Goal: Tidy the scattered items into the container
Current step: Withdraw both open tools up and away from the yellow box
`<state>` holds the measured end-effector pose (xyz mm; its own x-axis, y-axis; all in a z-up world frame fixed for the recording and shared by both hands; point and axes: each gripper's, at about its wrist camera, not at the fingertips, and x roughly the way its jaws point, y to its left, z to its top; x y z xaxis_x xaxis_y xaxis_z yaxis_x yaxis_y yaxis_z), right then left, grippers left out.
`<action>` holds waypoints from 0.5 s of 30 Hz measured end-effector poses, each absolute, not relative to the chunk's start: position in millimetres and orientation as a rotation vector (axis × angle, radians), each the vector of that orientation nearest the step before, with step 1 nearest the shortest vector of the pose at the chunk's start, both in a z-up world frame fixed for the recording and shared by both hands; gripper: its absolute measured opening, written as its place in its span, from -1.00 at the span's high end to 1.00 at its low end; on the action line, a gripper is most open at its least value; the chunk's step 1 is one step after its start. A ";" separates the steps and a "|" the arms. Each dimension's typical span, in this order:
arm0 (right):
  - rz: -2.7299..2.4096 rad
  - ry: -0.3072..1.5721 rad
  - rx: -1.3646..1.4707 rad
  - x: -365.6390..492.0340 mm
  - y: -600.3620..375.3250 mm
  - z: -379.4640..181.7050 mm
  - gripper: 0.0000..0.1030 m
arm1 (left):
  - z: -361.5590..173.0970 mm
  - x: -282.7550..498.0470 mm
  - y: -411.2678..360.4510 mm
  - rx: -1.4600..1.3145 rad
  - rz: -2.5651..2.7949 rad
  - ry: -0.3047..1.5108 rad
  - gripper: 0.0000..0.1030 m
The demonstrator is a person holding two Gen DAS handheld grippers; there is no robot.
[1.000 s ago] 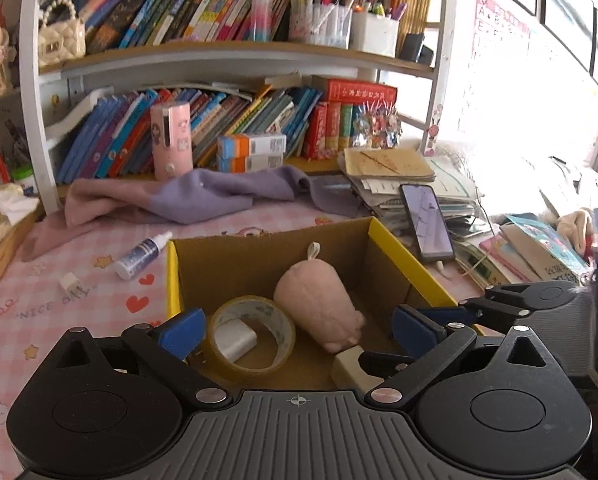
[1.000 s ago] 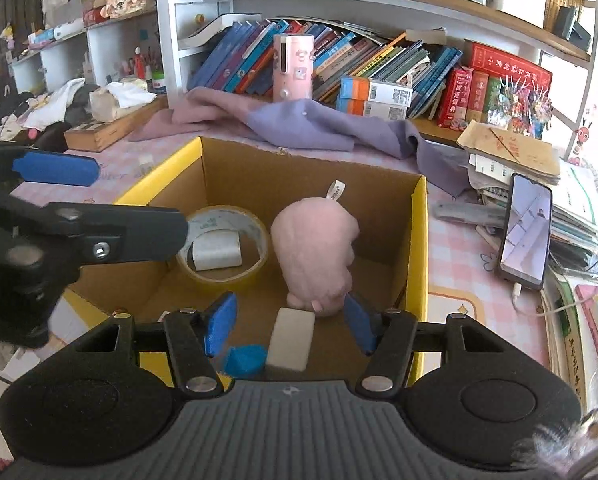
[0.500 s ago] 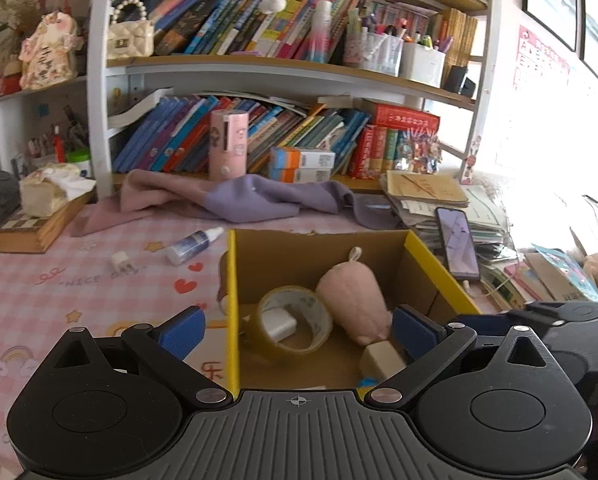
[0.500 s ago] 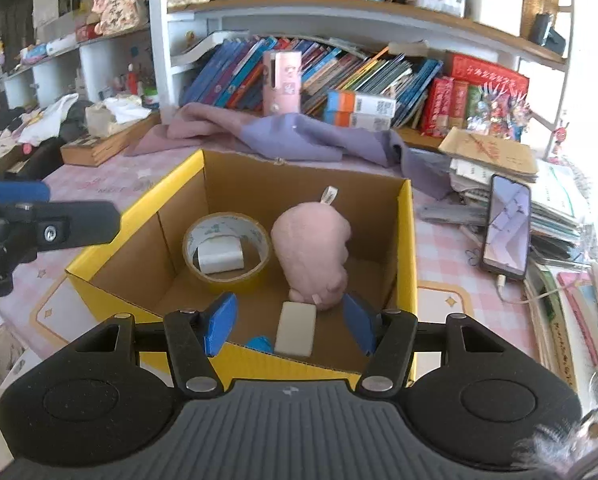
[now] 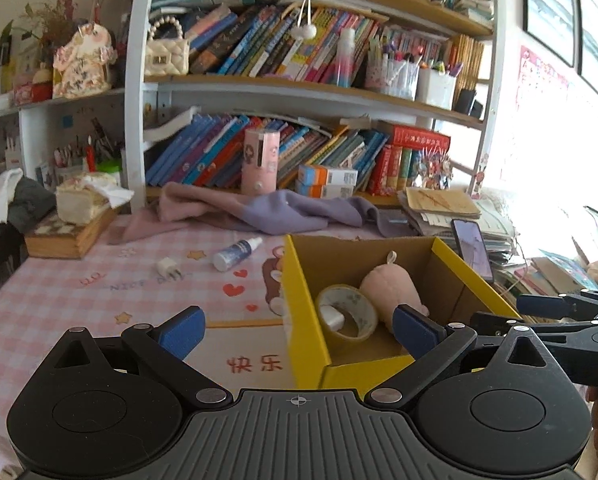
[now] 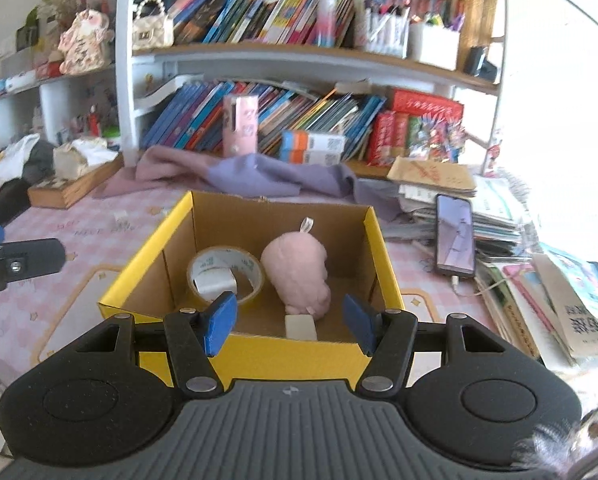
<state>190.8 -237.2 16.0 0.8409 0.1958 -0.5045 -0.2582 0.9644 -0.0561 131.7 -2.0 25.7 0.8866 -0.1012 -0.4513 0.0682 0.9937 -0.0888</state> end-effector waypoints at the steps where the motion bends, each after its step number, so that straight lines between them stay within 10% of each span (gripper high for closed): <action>1: 0.225 0.509 -0.125 185.0 -233.0 16.7 -0.12 | 26.9 126.5 2.5 -0.065 -0.091 0.461 -0.97; 15: 0.089 0.515 -0.107 83.3 -178.5 3.1 -0.22 | 18.8 53.9 70.9 -0.024 -0.113 0.475 -0.98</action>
